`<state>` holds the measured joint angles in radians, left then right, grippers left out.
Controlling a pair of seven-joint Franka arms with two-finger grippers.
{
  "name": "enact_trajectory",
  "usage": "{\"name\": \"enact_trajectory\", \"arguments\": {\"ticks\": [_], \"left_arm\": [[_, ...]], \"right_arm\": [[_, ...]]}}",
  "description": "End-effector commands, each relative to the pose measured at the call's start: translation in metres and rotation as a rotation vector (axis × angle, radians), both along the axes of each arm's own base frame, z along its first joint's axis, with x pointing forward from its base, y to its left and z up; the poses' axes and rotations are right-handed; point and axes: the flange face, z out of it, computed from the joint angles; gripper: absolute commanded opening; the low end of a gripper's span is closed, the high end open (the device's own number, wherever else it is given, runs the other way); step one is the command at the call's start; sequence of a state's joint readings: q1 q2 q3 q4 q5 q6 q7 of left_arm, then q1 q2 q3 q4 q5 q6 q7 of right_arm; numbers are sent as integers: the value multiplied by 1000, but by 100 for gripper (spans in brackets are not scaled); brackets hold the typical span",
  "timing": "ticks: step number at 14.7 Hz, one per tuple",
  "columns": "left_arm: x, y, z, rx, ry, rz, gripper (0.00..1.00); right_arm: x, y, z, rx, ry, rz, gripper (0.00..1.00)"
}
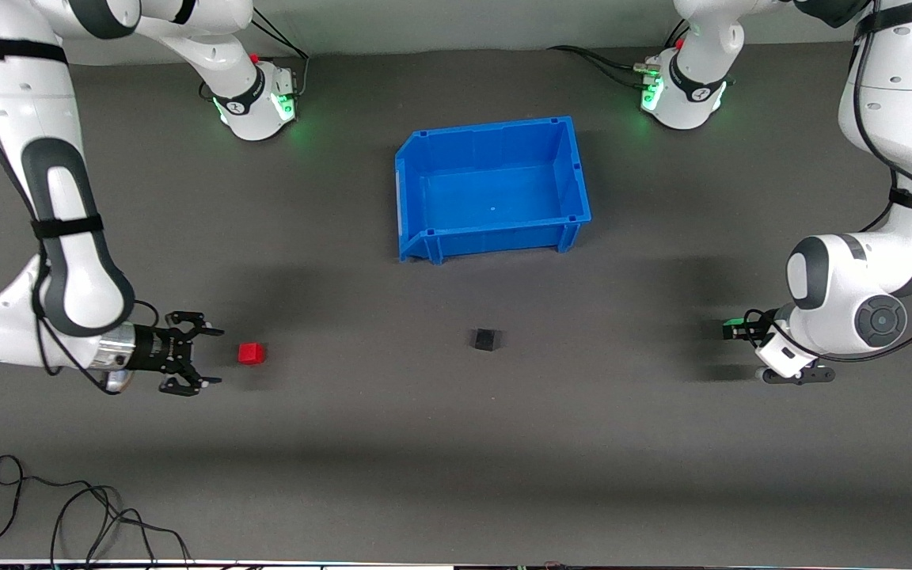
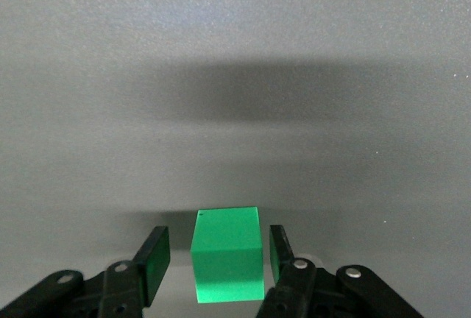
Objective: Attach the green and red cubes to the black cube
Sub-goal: 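Grasp the red cube with the right gripper while the left gripper grasps green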
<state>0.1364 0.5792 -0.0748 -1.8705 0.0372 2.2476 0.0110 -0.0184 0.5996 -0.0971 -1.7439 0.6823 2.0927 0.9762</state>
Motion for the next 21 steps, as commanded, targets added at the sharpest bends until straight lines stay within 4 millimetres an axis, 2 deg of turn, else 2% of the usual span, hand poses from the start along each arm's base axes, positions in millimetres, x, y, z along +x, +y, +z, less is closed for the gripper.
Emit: {"name": "enact_trajectory", "arguments": {"ticks": [1,3,5,7,9,10,11,13,15,17,18,19,21], "left_arm": [[5,-1,1,8,-2,-31,45],[8,-3,-1,9,-6,-36,30],[16,-4,7,17,-10,-47,16],[24,-5,21,20,-10,-42,10],[29,-10,31,11,-4,-11,8],[33,-13,37,2,-12,46,8],[37,-17,47,-13,-21,127,8],[42,-47,60,-20,7,240,5],[46,-77,69,22,47,384,5],[50,-119,78,29,56,546,5],[51,-138,76,15,74,657,5],[50,-158,72,20,92,728,6],[49,-206,61,60,112,848,5]], "right_arm": [[0,3,-32,26,-22,0,100],[-3,3,-45,31,-12,1,100],[-4,5,-56,27,-3,-2,100],[-5,8,-60,44,2,-18,98],[-6,11,-61,46,6,-14,84],[-6,11,-60,48,7,-13,74],[-6,11,-60,50,7,-12,57],[-6,11,-59,52,9,-11,38],[-5,11,-54,55,5,-12,29],[2,14,-39,54,-13,-24,27],[11,22,-25,51,-23,-38,27],[19,38,-15,49,-20,-55,27],[31,95,5,45,-5,-69,27]]}}
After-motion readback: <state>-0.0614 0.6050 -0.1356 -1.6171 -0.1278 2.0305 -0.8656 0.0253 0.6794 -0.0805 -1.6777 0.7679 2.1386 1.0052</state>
